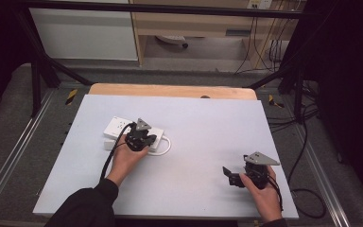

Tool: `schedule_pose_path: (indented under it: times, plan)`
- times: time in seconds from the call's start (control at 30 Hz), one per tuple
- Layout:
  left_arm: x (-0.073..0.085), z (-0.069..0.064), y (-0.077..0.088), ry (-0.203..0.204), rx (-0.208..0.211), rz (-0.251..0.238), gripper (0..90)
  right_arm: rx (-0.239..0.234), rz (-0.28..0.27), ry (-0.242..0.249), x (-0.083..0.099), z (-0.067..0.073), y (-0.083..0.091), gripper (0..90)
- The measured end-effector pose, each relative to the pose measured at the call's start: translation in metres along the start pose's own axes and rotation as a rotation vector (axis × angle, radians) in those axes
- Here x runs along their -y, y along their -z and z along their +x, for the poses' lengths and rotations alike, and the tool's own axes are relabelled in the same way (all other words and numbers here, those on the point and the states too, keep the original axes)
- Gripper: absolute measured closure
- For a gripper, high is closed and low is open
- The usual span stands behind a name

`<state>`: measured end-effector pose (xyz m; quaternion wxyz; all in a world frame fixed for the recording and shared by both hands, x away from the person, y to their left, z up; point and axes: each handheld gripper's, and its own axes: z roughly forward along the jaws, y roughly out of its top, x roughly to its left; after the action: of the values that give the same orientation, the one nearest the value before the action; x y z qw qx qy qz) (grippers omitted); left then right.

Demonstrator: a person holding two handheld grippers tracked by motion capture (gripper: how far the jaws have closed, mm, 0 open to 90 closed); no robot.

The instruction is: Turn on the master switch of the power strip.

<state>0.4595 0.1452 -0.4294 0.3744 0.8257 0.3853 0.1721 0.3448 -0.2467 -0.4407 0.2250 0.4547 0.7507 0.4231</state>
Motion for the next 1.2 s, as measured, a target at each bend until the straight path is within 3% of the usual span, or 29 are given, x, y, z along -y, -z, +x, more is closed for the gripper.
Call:
schedule_pose_path:
  times: [1.2]
  plan:
    - [0.002,0.0009,-0.001,0.013,0.006,-0.008,90.0,-0.004,0.011,0.002,0.0005,0.0007,-0.0016,4.3]
